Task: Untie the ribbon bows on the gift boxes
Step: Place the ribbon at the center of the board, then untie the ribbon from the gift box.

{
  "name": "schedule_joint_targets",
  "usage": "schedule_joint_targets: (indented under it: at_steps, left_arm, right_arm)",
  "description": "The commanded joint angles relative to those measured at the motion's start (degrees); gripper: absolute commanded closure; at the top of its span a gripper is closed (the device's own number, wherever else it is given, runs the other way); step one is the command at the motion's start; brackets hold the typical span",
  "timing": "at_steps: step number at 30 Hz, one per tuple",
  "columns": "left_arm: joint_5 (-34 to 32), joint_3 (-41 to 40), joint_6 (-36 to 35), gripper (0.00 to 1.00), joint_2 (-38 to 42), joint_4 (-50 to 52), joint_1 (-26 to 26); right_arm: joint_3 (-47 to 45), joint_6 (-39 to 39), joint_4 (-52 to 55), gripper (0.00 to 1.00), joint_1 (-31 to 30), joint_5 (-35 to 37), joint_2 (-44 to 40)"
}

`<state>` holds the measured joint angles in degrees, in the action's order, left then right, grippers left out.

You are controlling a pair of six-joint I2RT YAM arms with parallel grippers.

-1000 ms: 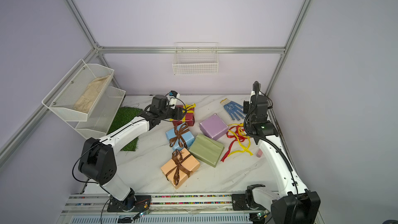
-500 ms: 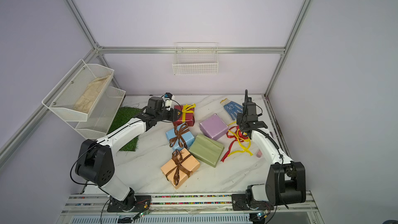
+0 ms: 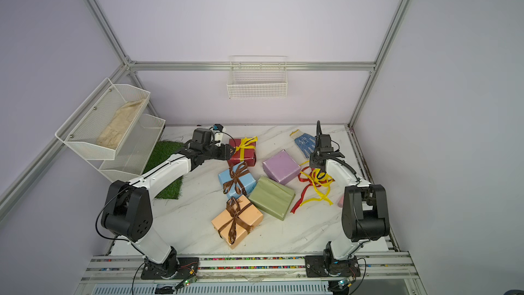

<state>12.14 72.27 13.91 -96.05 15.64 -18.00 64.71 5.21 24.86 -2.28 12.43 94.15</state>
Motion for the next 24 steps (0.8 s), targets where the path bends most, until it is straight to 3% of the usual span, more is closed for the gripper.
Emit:
schedule_joint_targets:
  at_steps: [1,3,8,11,16,22,24]
  left_arm:
    - [0.13,0.67,-0.82,0.43,-0.25,-0.22,0.85]
    - [0.55,1.08,-0.73,0.43,-0.77,-0.18,1.17]
    - [1.82,3.29,-1.23,0.43,-2.62,0.92,1.87]
    - [2.07,4.77,-1.43,0.43,-3.44,2.24,2.26]
    - [1.86,5.12,-1.43,0.43,-3.53,3.45,2.35]
    - [1.20,1.68,-1.43,0.43,-1.11,5.53,2.35]
    - [1.68,0.00,-1.43,0.43,0.18,6.32,2.35]
  right_arm:
    - [2.13,-0.22,5.00,0.80,0.26,0.58,2.62]
    - [2.94,-0.28,7.10,0.60,0.26,0.20,3.46]
    - [5.74,-0.15,11.08,0.44,0.26,-1.41,2.14]
    - [7.63,0.07,11.51,0.40,0.18,-5.27,0.08]
    - [8.79,0.68,7.98,0.35,-1.66,-19.59,-1.97]
    - [13.62,-3.05,9.91,0.30,-10.64,-22.58,1.61]
    - [13.69,-1.81,7.86,0.33,-13.29,-28.27,2.42]
